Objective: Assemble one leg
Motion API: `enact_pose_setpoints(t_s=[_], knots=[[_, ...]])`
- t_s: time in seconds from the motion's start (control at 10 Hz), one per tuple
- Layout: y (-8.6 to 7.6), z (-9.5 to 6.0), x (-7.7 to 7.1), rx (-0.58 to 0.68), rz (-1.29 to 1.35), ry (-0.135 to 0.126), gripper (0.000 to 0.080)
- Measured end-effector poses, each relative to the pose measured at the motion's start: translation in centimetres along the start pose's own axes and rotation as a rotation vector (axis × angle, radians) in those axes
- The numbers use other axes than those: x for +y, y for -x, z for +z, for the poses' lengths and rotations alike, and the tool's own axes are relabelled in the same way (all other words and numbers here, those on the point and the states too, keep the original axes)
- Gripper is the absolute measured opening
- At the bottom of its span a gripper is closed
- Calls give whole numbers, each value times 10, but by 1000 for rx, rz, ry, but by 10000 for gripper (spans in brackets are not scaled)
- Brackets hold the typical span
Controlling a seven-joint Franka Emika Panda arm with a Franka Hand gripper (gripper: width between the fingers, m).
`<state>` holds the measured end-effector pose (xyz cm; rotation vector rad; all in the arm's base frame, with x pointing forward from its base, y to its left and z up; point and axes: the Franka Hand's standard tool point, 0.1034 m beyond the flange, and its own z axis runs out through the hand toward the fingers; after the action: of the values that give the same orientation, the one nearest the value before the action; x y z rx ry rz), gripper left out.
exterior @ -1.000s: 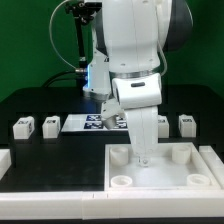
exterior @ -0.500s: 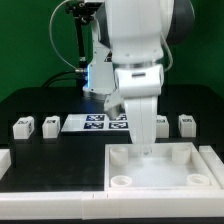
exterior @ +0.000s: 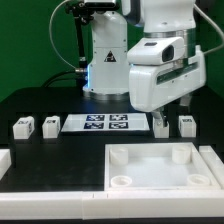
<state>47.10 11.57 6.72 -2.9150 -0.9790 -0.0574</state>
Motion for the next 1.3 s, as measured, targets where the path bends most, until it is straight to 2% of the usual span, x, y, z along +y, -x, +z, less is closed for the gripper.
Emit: enact_pose_setpoints(t_s=[0.3,0.5,0.6,0.9,1.0,1.3], knots=[[-2,1,-5,5,308,-20,649],[-11,2,-38,-13,599,-34,649],[-13,6,-49,-23,694,-39,649],[-10,5,-47,-61,644,-48,649],[-5,6,-48,-122,643,-58,649],[12,17,-64,-472,668,-136,649]])
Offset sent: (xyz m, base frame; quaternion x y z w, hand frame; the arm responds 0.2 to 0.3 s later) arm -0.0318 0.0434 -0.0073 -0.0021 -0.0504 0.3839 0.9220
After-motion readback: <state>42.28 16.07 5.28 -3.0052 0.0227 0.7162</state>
